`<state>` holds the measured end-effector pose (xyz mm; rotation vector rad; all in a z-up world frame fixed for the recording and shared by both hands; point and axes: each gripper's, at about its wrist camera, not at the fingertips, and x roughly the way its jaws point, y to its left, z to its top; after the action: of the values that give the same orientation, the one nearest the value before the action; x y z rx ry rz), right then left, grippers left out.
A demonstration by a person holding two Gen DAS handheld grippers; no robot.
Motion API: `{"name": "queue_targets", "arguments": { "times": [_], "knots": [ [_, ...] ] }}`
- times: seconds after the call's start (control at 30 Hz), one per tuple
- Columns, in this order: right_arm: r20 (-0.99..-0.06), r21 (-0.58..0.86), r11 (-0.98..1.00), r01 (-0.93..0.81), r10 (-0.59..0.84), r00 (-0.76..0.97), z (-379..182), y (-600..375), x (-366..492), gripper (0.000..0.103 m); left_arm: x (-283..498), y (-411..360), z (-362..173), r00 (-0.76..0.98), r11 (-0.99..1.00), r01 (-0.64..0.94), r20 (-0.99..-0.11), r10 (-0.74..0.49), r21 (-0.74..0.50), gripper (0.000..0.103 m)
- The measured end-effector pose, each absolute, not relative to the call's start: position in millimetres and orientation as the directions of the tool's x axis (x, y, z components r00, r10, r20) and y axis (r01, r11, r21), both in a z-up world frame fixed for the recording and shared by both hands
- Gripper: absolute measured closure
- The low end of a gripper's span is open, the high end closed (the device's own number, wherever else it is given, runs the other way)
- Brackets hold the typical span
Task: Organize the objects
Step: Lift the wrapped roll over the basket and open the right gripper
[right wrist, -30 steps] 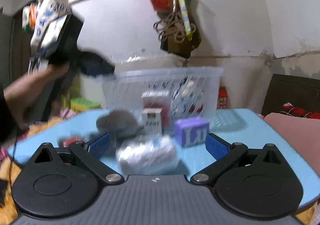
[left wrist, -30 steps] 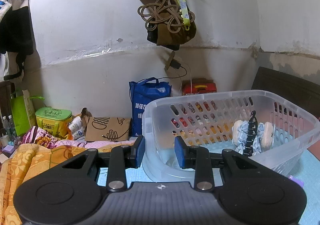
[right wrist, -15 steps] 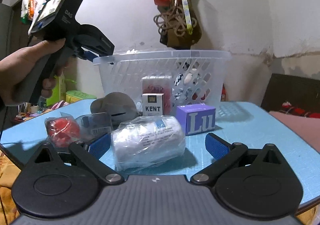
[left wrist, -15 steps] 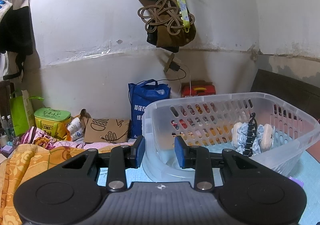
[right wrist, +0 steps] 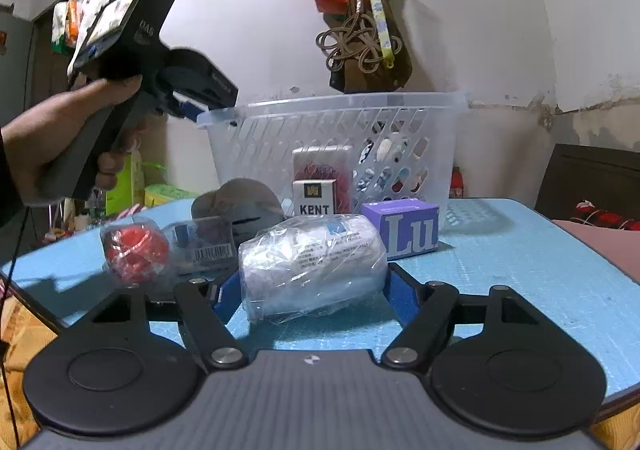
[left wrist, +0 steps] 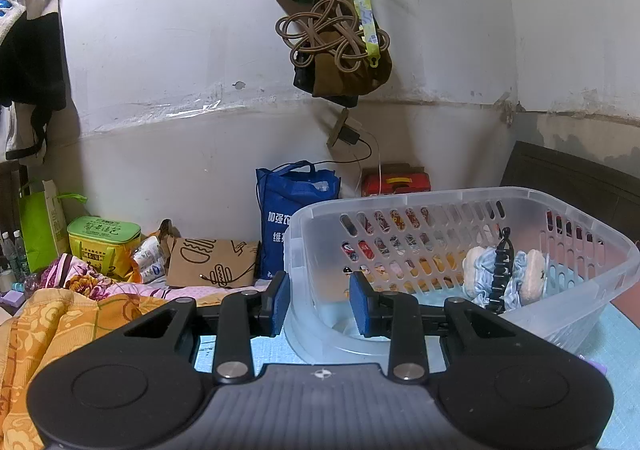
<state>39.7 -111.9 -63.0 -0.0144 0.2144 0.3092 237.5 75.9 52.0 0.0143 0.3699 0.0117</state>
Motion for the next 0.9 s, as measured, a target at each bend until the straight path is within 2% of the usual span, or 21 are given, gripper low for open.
{"name": "queue_targets", "arguments": {
  "times": [0.37, 0.67, 0.77, 0.9],
  "knots": [
    [-0.136, 0.037, 0.953, -0.301, 0.303, 0.943, -32, -127, 30, 0.027, 237, 76, 52, 0.933, 1.000, -0.006, -0.359, 0.013, 0.018, 0.066],
    [-0.028, 0.033, 0.950, -0.311, 0.312, 0.950, 48, -142, 61, 0.027, 237, 76, 51, 0.933, 1.000, -0.006, -0.359, 0.012, 0.018, 0.066],
    [-0.041, 0.032, 0.949, -0.314, 0.315, 0.948, 73, -137, 90, 0.027, 237, 77, 51, 0.933, 1.000, -0.006, -0.360, 0.012, 0.018, 0.066],
    [-0.116, 0.021, 0.957, -0.289, 0.289, 0.950, 92, -124, 142, 0.027, 237, 77, 51, 0.932, 1.000, -0.007, -0.361, 0.013, 0.017, 0.067]
  ]
}}
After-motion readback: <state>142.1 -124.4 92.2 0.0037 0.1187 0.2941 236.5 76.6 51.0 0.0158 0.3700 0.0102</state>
